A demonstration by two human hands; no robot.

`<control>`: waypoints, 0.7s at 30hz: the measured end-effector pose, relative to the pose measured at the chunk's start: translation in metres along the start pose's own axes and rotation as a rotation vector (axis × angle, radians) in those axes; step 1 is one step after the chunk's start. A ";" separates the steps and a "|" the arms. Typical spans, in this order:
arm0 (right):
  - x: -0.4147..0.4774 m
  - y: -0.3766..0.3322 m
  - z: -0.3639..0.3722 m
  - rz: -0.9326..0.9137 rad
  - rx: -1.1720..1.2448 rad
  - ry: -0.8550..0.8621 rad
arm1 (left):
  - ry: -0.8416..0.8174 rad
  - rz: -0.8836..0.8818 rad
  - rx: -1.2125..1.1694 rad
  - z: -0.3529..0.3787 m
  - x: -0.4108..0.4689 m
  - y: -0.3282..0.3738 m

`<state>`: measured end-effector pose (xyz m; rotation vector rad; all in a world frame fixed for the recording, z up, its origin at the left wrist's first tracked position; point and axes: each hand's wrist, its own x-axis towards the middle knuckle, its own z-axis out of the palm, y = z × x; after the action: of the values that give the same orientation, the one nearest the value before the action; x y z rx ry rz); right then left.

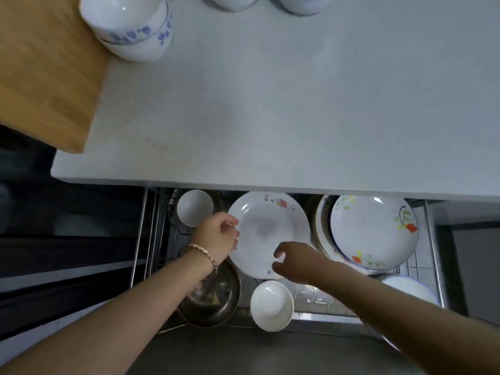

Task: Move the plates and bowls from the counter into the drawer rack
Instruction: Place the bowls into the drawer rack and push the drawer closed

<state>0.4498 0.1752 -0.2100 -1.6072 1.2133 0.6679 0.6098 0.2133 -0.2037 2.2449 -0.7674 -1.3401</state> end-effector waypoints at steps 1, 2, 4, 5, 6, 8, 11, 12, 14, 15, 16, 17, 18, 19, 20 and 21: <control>-0.007 -0.016 -0.021 -0.046 -0.025 0.002 | 0.010 0.044 -0.015 -0.012 0.001 0.017; -0.015 -0.033 -0.042 -0.091 -0.051 0.013 | 0.020 0.086 -0.032 -0.026 0.002 0.036; -0.025 -0.065 -0.088 -0.158 -0.065 0.058 | 0.054 0.158 -0.071 -0.054 0.008 0.075; -0.028 -0.081 -0.112 -0.180 -0.025 0.084 | 0.072 0.184 -0.088 -0.069 0.013 0.094; -0.028 -0.096 -0.135 -0.198 0.043 0.111 | 0.085 0.201 -0.108 -0.083 0.019 0.114; -0.025 -0.125 -0.183 -0.205 0.196 0.186 | 0.105 0.221 -0.144 -0.109 0.036 0.149; -0.008 -0.159 -0.245 -0.174 0.450 0.342 | 0.134 0.227 -0.174 -0.140 0.064 0.191; -0.001 -0.167 -0.262 -0.156 0.569 0.402 | 0.138 0.222 -0.178 -0.147 0.075 0.200; 0.019 -0.177 -0.293 -0.110 0.850 0.508 | 0.128 0.210 -0.192 -0.156 0.096 0.212; 0.029 -0.180 -0.307 -0.079 0.988 0.547 | 0.126 0.210 -0.179 -0.158 0.107 0.216; 0.038 -0.180 -0.319 -0.044 1.109 0.587 | 0.125 0.208 -0.161 -0.159 0.119 0.218; 0.047 -0.178 -0.330 -0.014 1.217 0.623 | 0.128 0.217 -0.143 -0.158 0.128 0.220; 0.054 -0.176 -0.340 0.005 1.317 0.650 | 0.119 0.221 -0.128 -0.157 0.137 0.220; 0.061 -0.172 -0.348 0.010 1.404 0.664 | 0.112 0.224 -0.104 -0.156 0.144 0.221; 0.068 -0.168 -0.355 0.008 1.466 0.671 | 0.105 0.225 -0.102 -0.153 0.152 0.221; 0.076 -0.165 -0.361 0.007 1.501 0.673 | 0.087 0.219 -0.131 -0.151 0.158 0.222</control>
<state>0.5849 -0.1821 -0.0789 -0.4687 1.5424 -0.7888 0.7505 -0.0475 -0.1077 2.0376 -0.8411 -1.1481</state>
